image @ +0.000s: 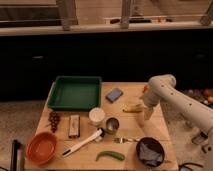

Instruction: Place banana in tray

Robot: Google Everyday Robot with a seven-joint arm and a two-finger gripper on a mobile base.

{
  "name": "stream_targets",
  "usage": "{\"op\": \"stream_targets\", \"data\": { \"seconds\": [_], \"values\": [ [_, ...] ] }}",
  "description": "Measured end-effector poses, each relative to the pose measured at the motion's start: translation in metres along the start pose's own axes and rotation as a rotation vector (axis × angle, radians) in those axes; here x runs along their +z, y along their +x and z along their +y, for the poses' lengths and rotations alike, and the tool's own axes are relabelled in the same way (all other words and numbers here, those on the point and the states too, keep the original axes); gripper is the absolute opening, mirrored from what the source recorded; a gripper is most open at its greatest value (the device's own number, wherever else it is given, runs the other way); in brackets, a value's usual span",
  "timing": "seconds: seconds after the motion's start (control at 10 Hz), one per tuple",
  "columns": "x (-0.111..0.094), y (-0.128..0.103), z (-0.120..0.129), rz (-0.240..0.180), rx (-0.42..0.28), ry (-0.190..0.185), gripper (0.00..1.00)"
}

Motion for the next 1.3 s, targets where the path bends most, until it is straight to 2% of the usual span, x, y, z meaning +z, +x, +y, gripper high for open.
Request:
{"op": "stream_targets", "data": {
  "seconds": [1.3],
  "values": [
    [0.015,0.019,0.003,-0.032,-0.017,-0.020,0.80]
  ]
}}
